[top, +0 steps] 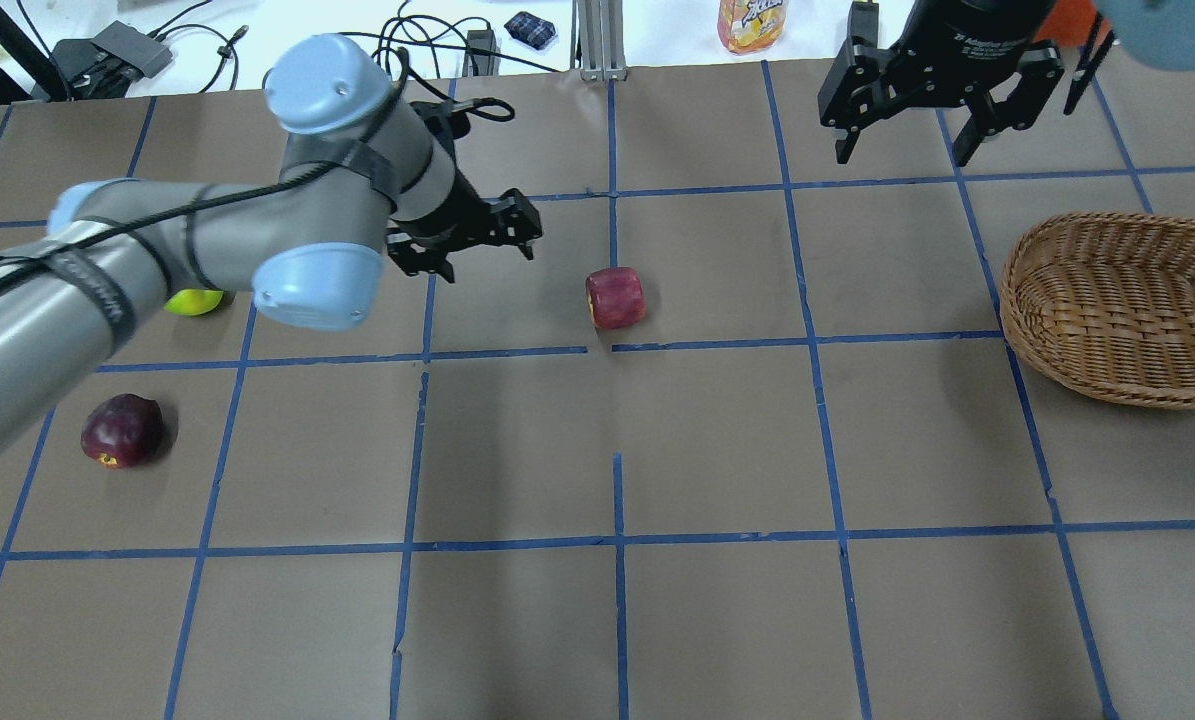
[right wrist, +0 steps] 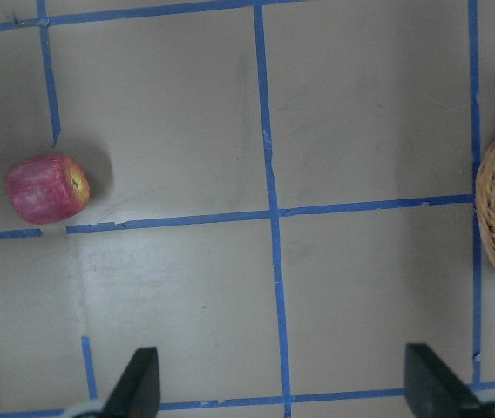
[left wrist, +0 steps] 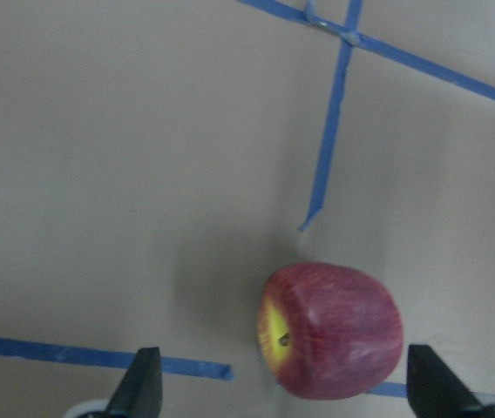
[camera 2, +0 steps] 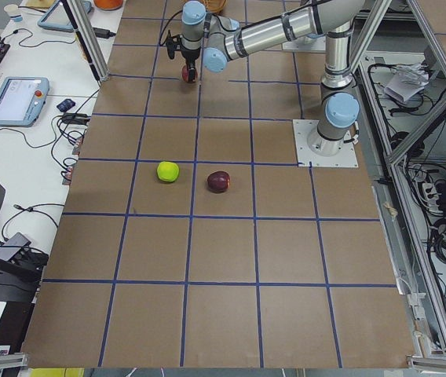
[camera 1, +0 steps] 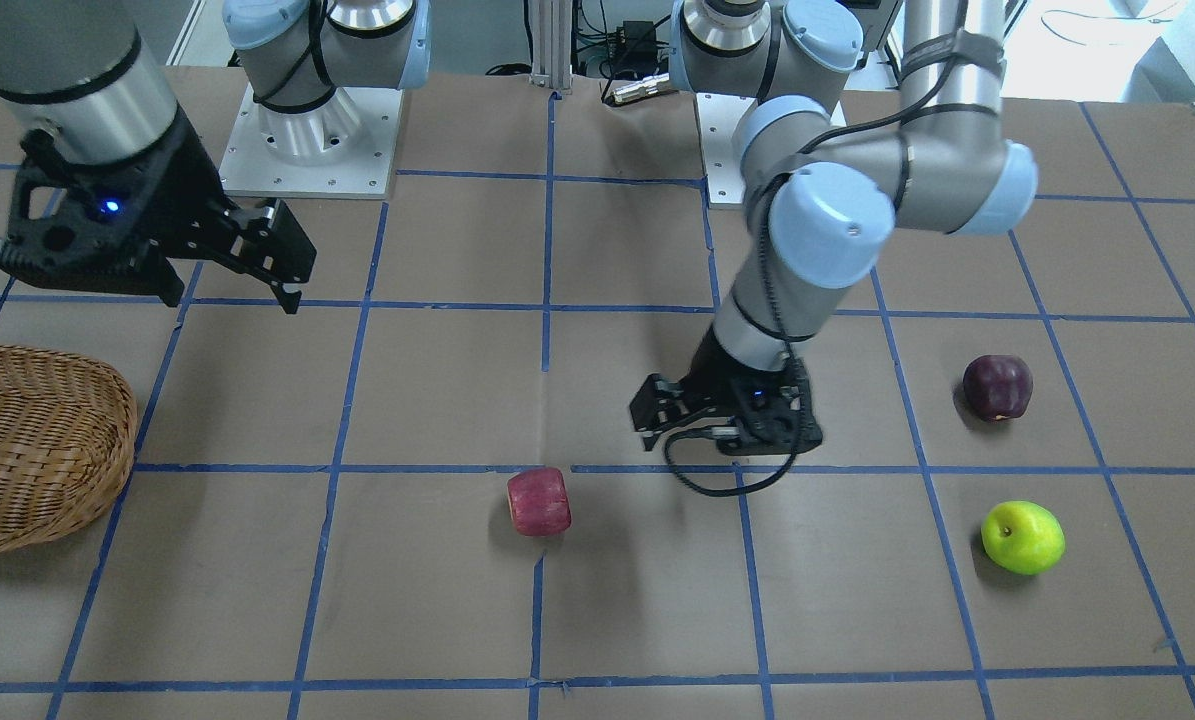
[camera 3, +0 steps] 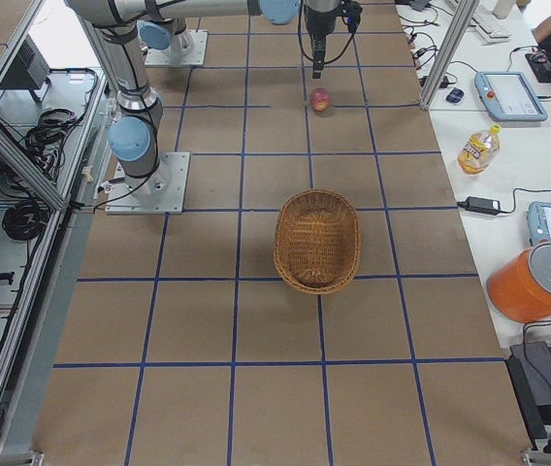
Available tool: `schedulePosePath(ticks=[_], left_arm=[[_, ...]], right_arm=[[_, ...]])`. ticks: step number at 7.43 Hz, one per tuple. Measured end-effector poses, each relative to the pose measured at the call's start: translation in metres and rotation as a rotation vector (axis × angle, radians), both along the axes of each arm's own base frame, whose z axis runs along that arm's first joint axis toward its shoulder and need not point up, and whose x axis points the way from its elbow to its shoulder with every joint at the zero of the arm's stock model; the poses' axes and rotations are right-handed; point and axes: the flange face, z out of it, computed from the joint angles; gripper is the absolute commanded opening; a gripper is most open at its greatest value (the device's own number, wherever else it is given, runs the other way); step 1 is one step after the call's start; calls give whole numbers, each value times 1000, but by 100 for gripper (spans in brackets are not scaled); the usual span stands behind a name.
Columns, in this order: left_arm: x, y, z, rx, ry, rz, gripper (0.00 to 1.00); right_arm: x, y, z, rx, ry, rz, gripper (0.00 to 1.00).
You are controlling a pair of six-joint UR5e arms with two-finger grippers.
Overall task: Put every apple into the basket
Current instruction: 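Reach the right gripper to the red apple while the left moves to the dark apple, then grasp the red apple with right gripper while left grasps the dark purple apple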
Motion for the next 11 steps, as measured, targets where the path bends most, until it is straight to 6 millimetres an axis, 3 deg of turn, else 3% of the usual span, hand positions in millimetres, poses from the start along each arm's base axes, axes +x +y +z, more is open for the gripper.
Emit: schedulePosePath(ticks=[1, 3, 5, 6, 8, 11], left_arm=[[61, 8, 11, 52, -76, -59, 100], [191, 31, 8, 169, -230, -120, 100], [314, 62, -20, 256, -221, -57, 100], [355, 74, -36, 266, -204, -61, 100], [387, 79, -71, 271, -186, -78, 100], [393, 75, -109, 285, -153, -117, 100]], right_arm=[[35, -11, -27, 6, 4, 25, 100], [126, -26, -109, -10, 17, 52, 100], [176, -12, -179, -39, 36, 59, 100], [187, -4, -207, -76, 31, 64, 100], [198, 1, -244, -135, 11, 68, 100], [208, -8, -271, -182, -11, 78, 97]])
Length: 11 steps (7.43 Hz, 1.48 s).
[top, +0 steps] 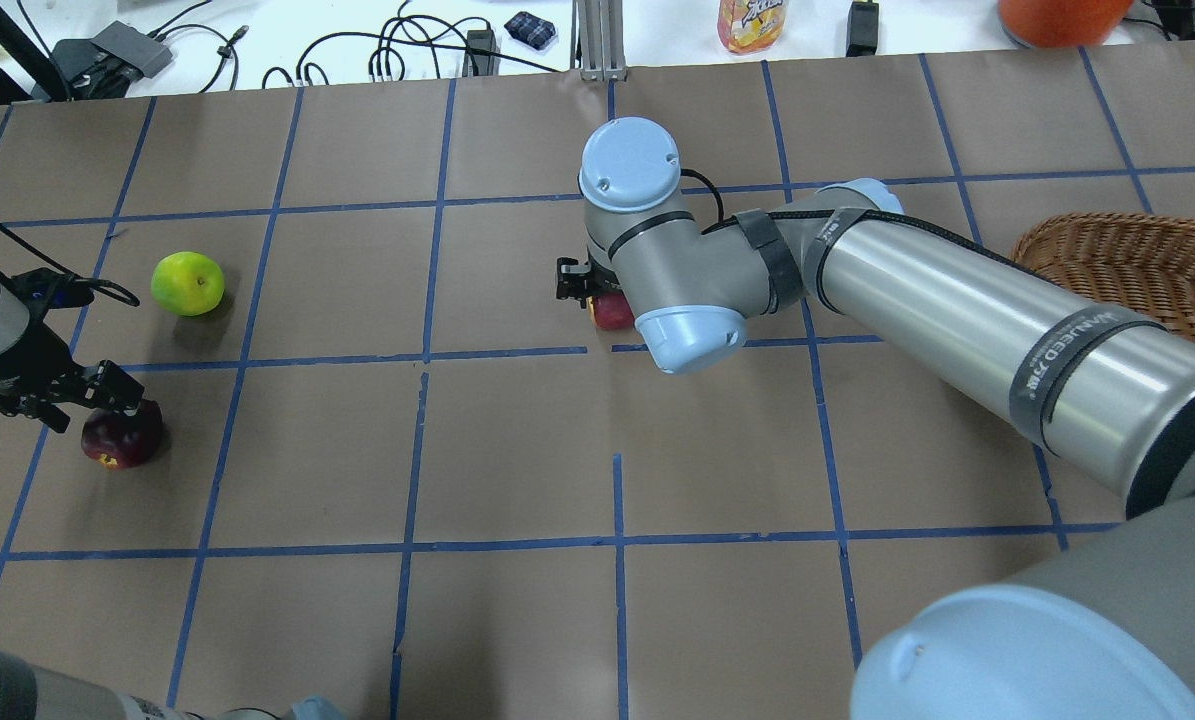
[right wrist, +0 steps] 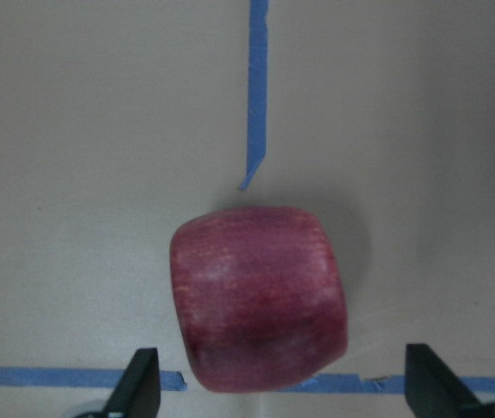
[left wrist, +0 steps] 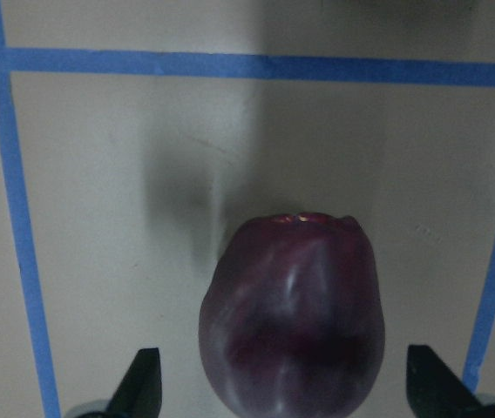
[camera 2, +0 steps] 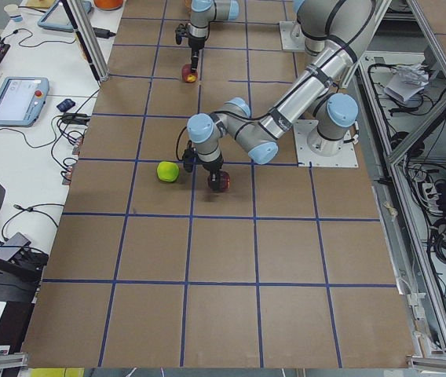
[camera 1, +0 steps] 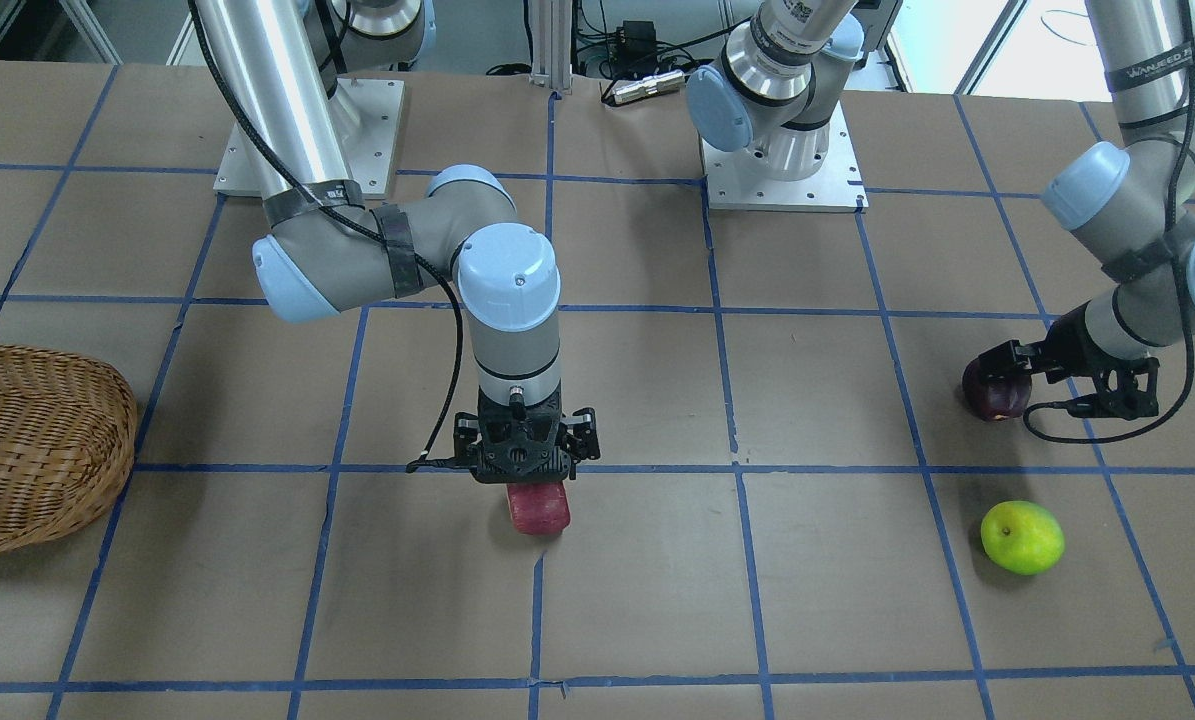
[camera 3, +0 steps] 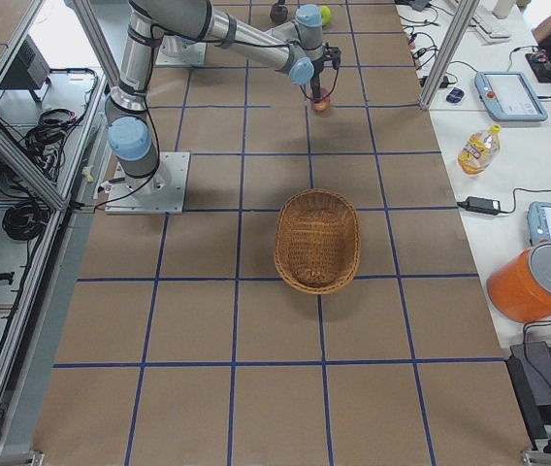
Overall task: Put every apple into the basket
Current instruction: 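Grasp the red apple with right gripper while left grasps the dark purple apple, then drop the red apple in the basket while left sets dark apple at center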
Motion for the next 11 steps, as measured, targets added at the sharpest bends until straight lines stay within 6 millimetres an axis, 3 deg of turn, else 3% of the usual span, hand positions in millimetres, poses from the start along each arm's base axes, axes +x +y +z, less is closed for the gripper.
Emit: schedulePosePath(ticks=[1, 2, 3, 4, 5, 6, 7, 8, 9, 10, 11], left_arm=[[1, -1, -9, 6, 8, -8, 100], [0, 0, -17, 15, 17, -12, 92], [0, 1, -22, 21, 24, -14, 52], [-1, 1, -23, 22, 26, -16, 21], [-3, 0, -19, 17, 24, -24, 11], [-9, -1, -9, 6, 18, -31, 11], [-19, -3, 4, -14, 24, -26, 10], [-41, -8, 19, -34, 39, -10, 10], [-84, -17, 32, -52, 42, 12, 10], [-142, -28, 40, -70, 47, 37, 10], [-213, -38, 42, -97, 59, 72, 10]], right_arm=[[1, -2, -5, -12, -3, 2, 83], [3, -4, -12, -24, -11, 4, 71], [4, -7, -19, -35, -16, 5, 57], [4, -9, -22, -41, -17, 6, 52], [4, -10, -21, -47, -18, 7, 51], [4, -13, -12, -57, -22, 8, 51], [-1, -16, 9, -61, -23, 2, 51], [-16, -20, 35, -50, -19, -21, 48], [-50, -30, 62, -38, -12, -64, 47], [-99, -40, 86, -22, -3, -106, 45], [-153, -49, 106, 1, -9, -132, 42]])
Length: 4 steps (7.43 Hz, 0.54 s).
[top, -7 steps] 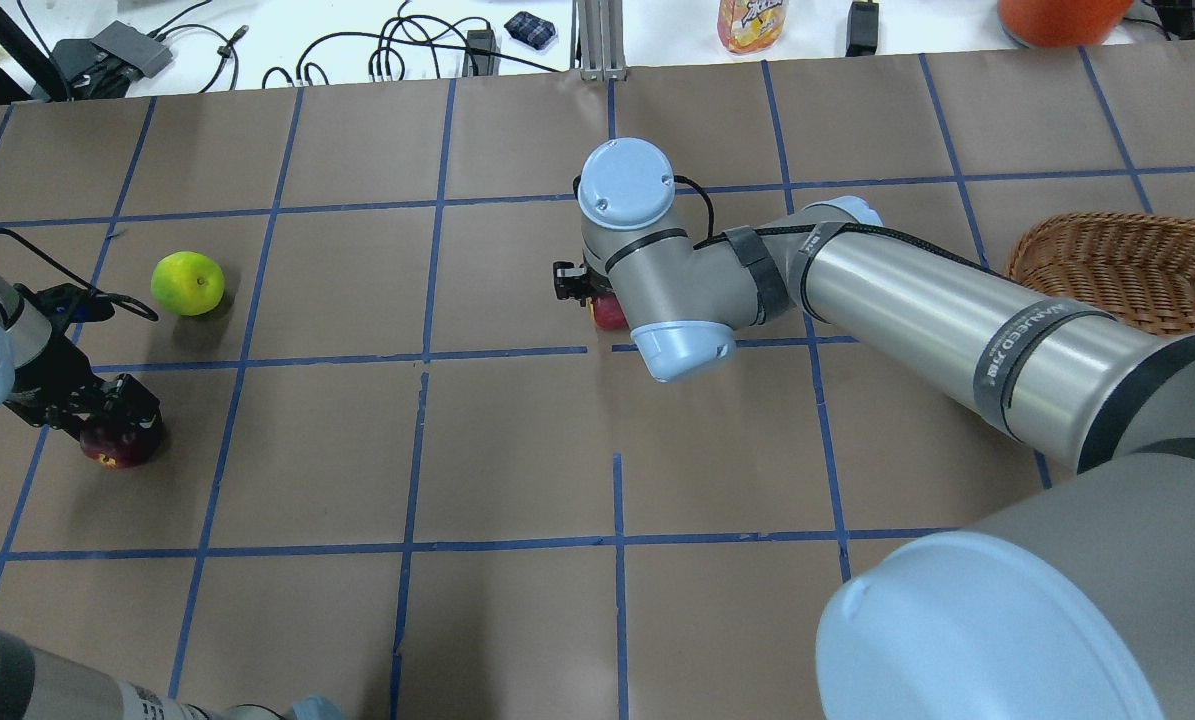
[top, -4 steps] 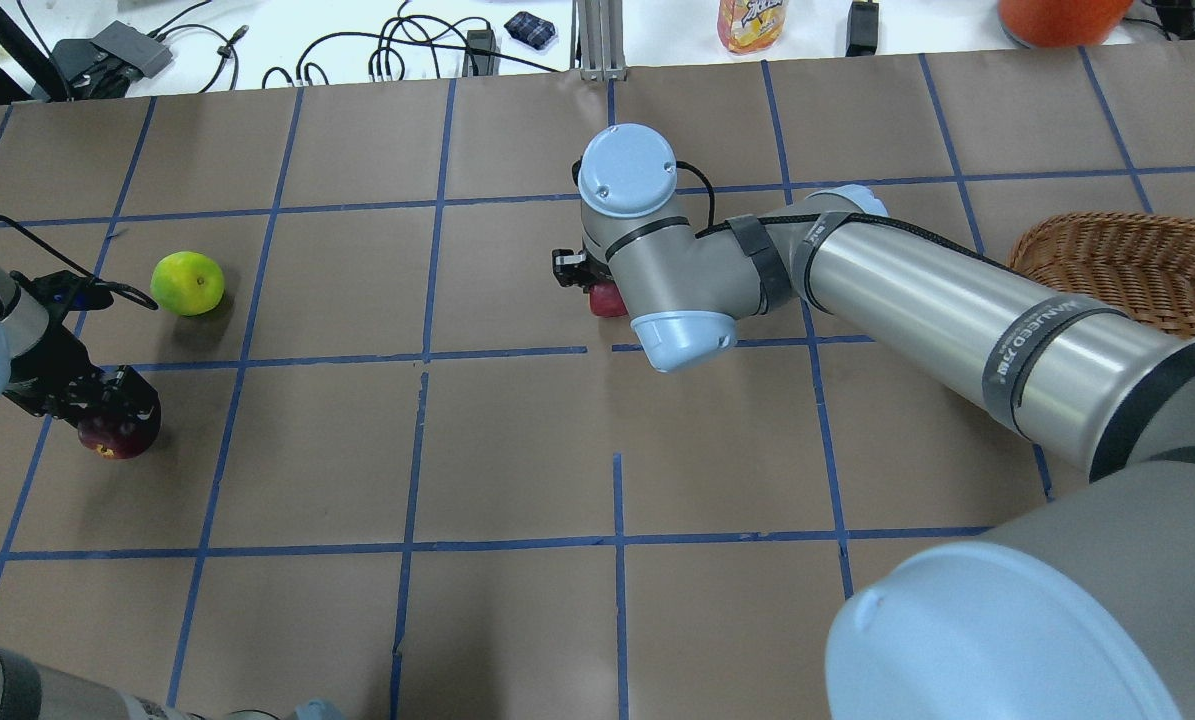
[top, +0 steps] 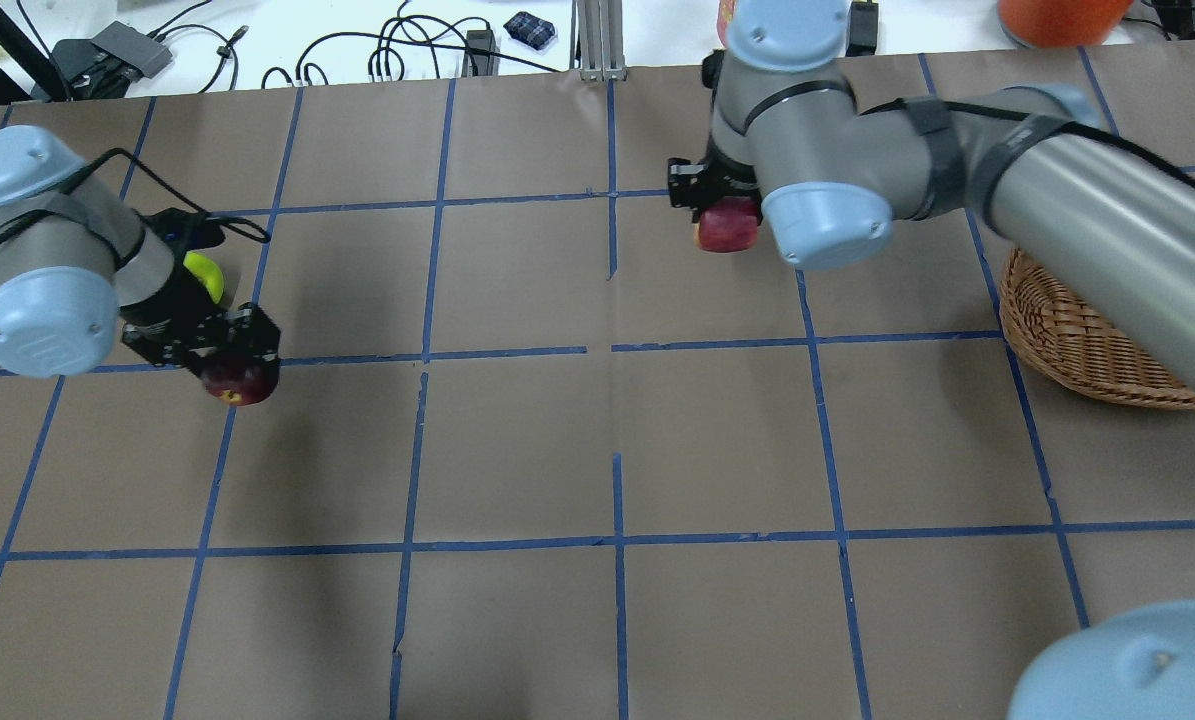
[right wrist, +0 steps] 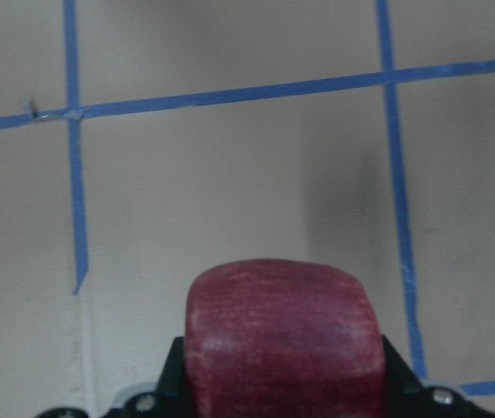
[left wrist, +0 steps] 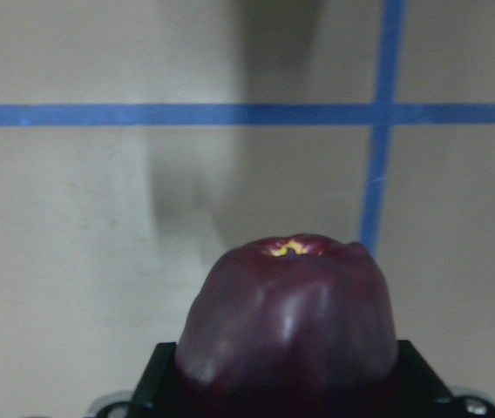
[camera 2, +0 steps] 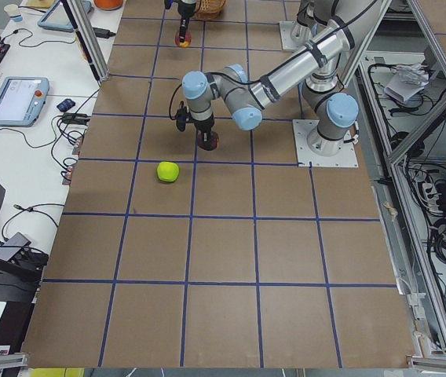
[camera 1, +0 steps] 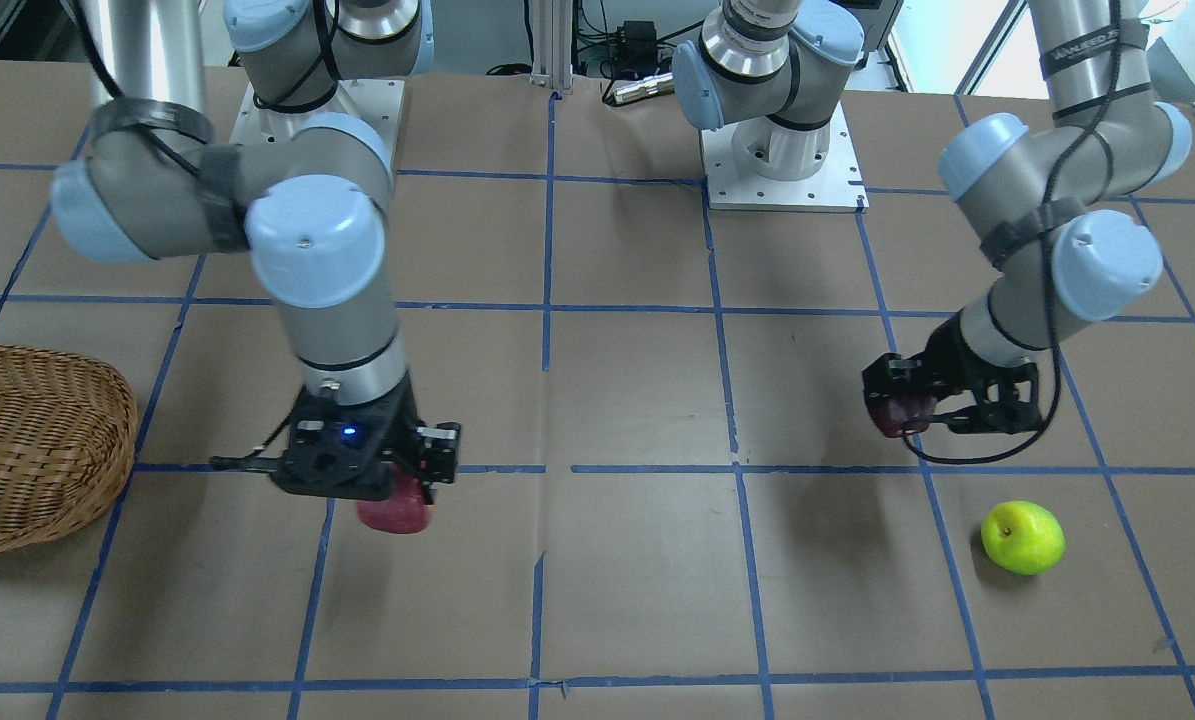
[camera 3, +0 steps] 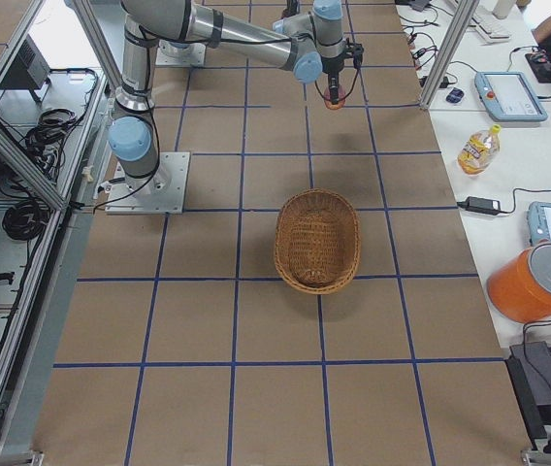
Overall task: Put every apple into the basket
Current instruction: 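Drop the red apple in the basket while left sets dark apple at center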
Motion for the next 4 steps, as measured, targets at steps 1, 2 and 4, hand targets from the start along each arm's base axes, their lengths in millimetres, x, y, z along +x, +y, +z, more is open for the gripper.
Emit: schedulePosePath(ticks=[1, 2, 4], left_arm=[[-72, -5, -4, -38, 3, 38, 10], [-139, -5, -12, -84, 5, 65, 10], [-237, -10, -24, -164, 28, 131, 11]], right_arm=[[-49, -6, 11, 19, -12, -6, 39], [-103, -11, 18, 35, -5, 14, 36], [-227, -12, 19, 59, 30, 92, 23]])
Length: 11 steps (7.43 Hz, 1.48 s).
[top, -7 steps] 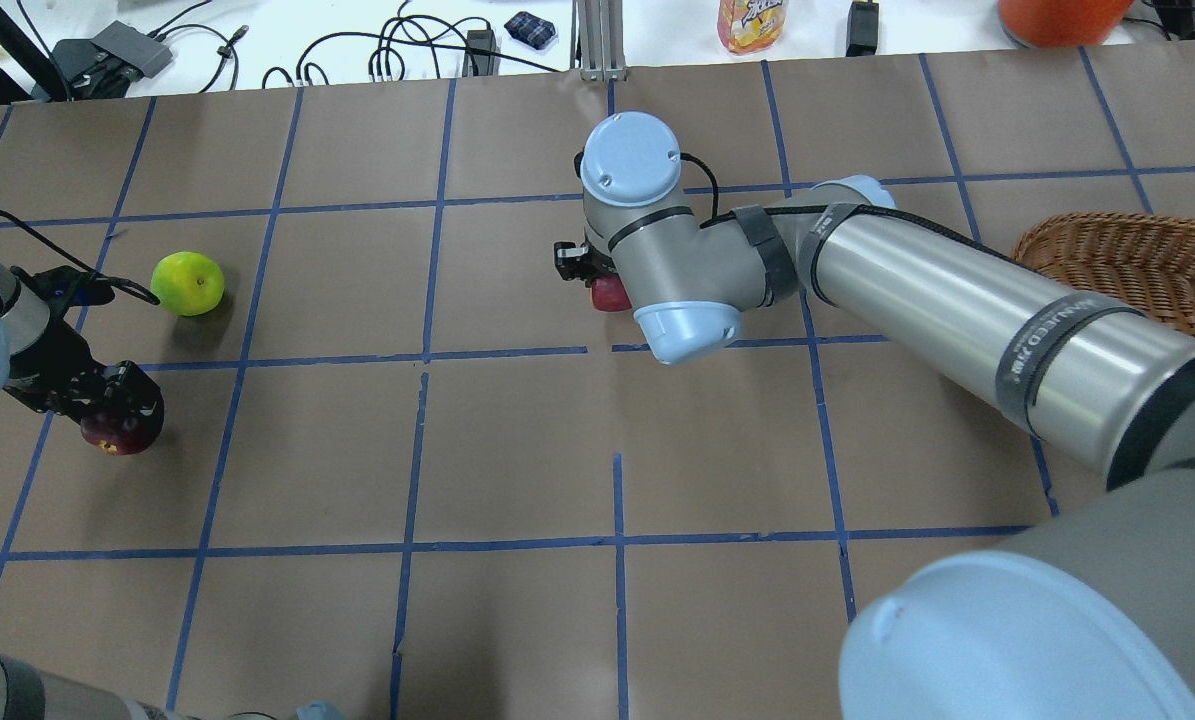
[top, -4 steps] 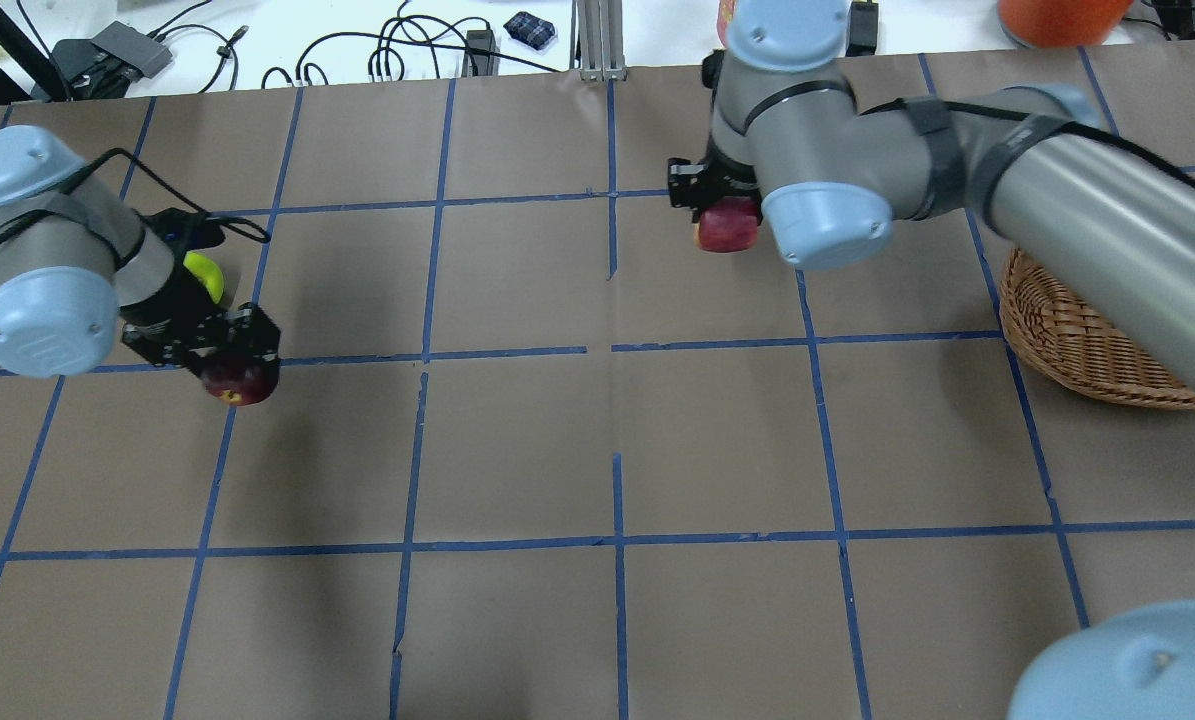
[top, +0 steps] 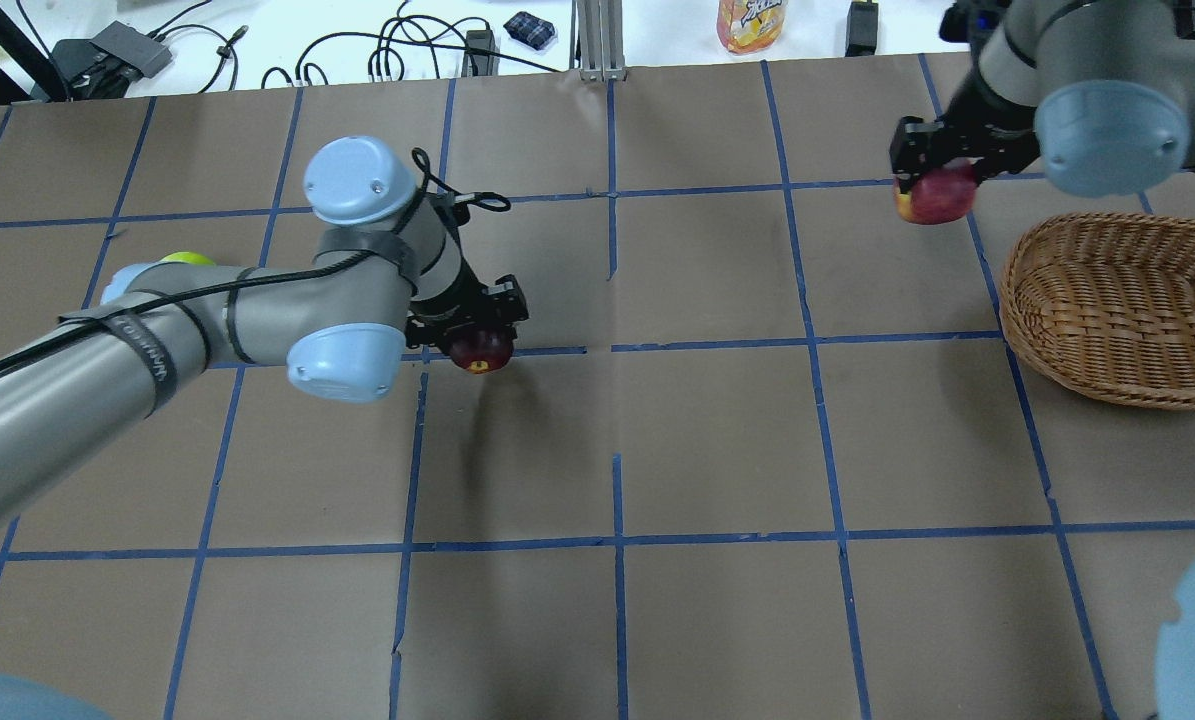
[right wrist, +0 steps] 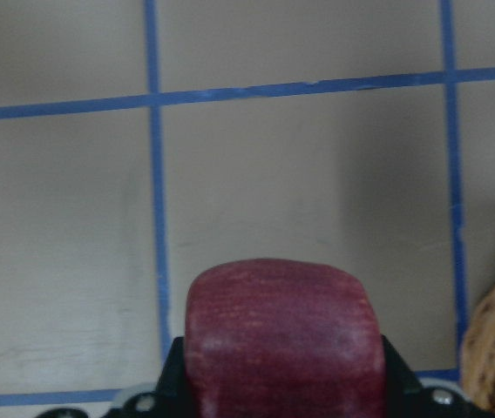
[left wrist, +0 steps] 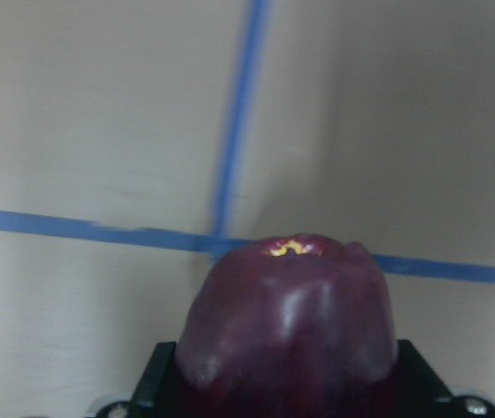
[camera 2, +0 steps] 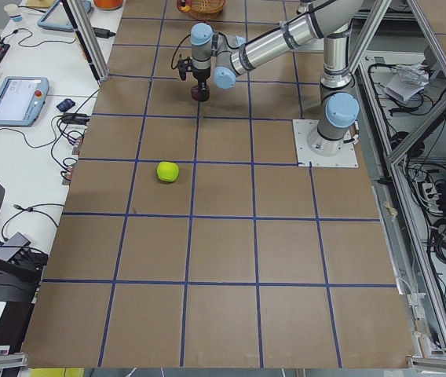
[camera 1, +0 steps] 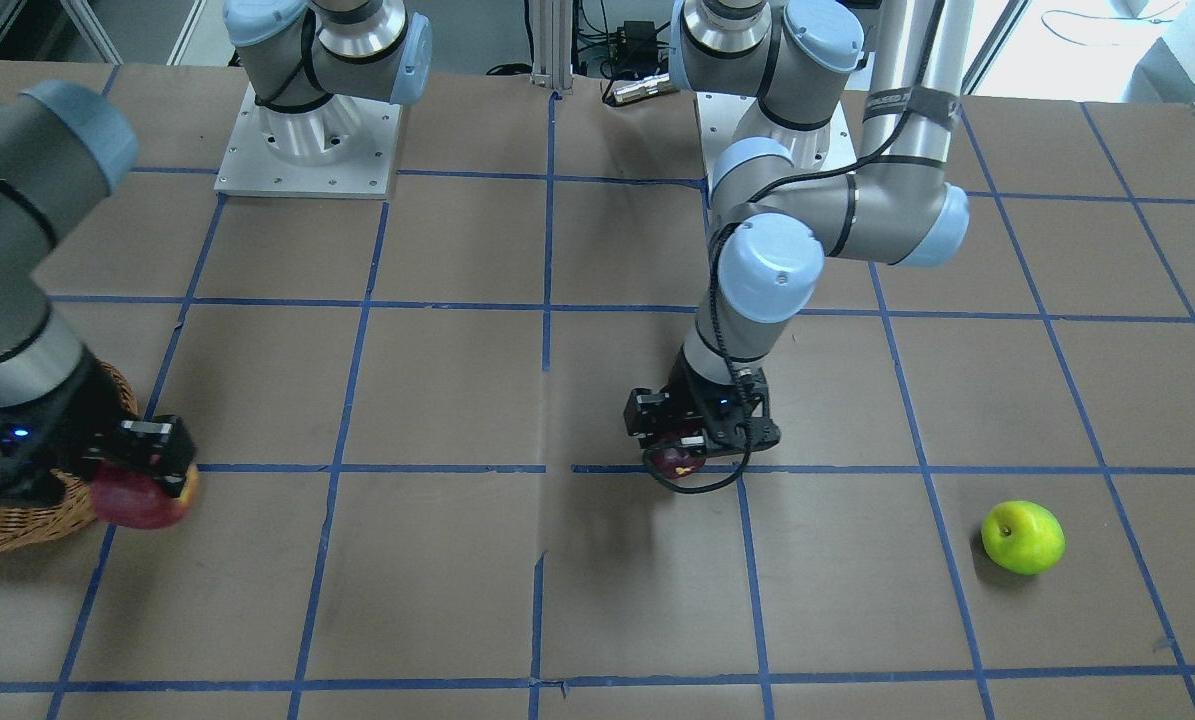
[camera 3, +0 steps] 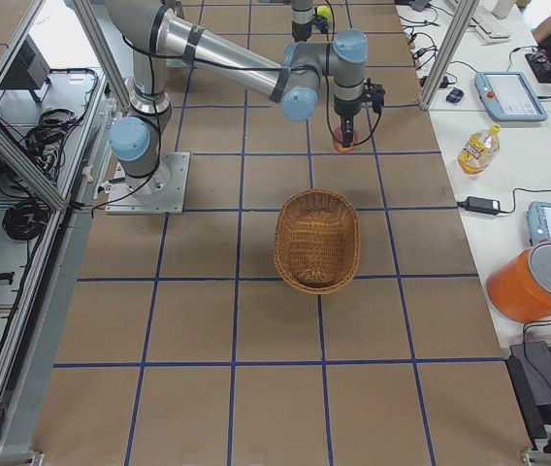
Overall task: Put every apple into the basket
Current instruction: 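Drop the red apple in the basket while left sets dark apple at center, then lower the left gripper over the green apple while the right withdraws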
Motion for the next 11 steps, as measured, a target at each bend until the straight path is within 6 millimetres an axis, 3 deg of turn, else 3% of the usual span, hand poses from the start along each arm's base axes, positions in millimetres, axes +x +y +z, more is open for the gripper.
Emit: schedulePosePath(ticks=[1, 2, 3, 4, 6, 7, 8, 10, 11], left_arm=[[-37, -12, 4, -31, 15, 15, 15], [-69, -21, 3, -45, 27, 26, 49], [-95, -28, -5, -45, 35, 41, 99], [-114, -30, -15, -36, 40, 67, 100], [-129, -31, -17, -42, 49, 89, 100], [-117, -39, 0, -78, 51, 40, 100], [-84, -56, 29, -115, 52, 6, 100], [30, -85, 91, -99, 88, 9, 100], [99, -88, 109, -61, 71, -29, 100]], right_arm=[[-64, 6, -8, 13, 13, 49, 21], [-121, 15, -24, 27, 19, 96, 21], [-175, 22, -44, 26, 29, 137, 21], [-225, 30, -65, 13, 42, 173, 23], [-286, 48, -91, -6, 31, 212, 25], [-300, 54, -95, -11, 29, 225, 66], [-305, 57, -97, -12, 28, 232, 100], [-307, 59, -97, -14, 31, 236, 100], [-307, 59, -94, -14, 32, 236, 100]])
